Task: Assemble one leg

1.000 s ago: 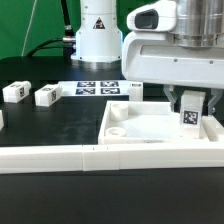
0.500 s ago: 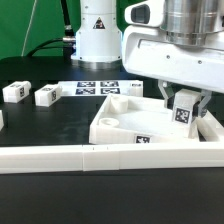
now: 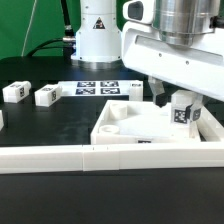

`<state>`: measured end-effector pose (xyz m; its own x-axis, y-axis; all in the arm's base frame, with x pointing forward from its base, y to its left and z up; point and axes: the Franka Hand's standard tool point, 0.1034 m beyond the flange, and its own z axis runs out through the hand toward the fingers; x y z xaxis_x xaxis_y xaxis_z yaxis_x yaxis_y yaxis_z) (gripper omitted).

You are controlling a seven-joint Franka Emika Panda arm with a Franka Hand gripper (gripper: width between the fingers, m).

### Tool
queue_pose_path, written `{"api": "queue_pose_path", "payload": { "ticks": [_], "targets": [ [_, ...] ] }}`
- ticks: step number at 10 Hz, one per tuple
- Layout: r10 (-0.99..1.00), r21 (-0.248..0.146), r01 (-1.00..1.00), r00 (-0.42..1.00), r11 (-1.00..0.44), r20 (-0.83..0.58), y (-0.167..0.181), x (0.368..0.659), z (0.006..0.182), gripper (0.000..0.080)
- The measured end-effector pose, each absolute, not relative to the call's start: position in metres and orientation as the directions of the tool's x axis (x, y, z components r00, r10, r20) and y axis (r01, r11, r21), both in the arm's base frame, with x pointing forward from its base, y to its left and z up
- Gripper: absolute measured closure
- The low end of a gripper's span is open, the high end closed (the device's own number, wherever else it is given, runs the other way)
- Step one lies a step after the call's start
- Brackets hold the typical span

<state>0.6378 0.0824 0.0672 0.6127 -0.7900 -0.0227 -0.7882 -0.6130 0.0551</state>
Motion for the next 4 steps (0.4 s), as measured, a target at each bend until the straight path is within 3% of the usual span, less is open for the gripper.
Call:
{"api": "queue_pose_path", "payload": {
  "ticks": [1,4],
  "targets": [
    [-0.790,0.055,-0.788,0.613,-0.613,-0.023,0.0824,0.6378,0.0671,0.0203],
    [-0.790,0.056,-0.788,0.613,-0.613,-0.023,0.0824,0.6377,0.0668,0.0153]
  ]
}}
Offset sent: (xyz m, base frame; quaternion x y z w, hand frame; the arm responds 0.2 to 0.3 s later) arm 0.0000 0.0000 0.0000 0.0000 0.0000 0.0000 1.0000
